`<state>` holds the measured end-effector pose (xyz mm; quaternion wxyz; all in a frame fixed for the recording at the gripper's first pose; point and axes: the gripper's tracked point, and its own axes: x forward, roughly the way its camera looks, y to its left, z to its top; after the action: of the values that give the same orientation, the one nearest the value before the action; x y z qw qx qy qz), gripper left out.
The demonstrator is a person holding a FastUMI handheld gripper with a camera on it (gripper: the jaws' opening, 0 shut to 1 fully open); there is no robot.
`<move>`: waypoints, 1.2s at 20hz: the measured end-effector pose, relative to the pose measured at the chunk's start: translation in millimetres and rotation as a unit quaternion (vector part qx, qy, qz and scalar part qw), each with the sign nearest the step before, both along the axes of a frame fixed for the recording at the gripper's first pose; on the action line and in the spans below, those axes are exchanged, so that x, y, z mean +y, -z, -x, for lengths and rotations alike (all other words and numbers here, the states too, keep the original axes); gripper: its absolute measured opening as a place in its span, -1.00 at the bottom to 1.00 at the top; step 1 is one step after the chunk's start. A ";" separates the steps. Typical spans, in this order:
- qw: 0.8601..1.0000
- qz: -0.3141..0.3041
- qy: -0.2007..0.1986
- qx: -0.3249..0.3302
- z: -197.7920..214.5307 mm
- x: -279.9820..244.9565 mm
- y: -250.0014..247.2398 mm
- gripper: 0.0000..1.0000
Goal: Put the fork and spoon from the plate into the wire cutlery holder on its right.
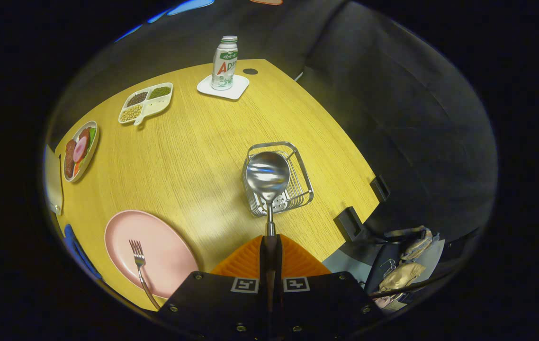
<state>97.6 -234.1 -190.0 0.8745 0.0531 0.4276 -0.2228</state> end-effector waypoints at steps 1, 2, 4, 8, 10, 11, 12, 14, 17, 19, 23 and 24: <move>1.000 -0.007 0.001 0.001 -2.2 -3.0 1.2 -0.90; 1.000 -0.014 0.000 0.003 -4.5 -5.1 3.9 -0.90; 1.000 -0.029 -0.003 0.000 -8.8 -7.4 5.5 -0.91; 0.999 -0.042 -0.015 -0.005 -18.8 -12.0 5.4 -0.87; 0.999 -0.032 -0.018 -0.012 -22.6 -16.2 -0.8 -0.79; 0.999 -0.031 -0.019 -0.016 -24.7 -17.0 -6.4 -0.75; 0.999 -0.031 -0.020 -0.024 -27.4 -16.4 -10.2 -0.75; 0.999 -0.027 -0.024 -0.032 -29.7 -15.4 -17.6 -0.75; 0.998 -0.013 -0.028 -0.046 -29.1 -12.9 -29.7 -0.60; 0.998 -0.007 -0.030 -0.055 -28.2 -8.5 -37.4 -0.57; 0.996 0.010 -0.044 -0.071 -26.9 8.3 -51.0 -0.57; 0.996 0.015 -0.050 -0.073 -26.7 14.9 -52.9 -0.57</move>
<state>124.3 -219.2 -137.1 0.9140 0.0346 0.3613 -0.1812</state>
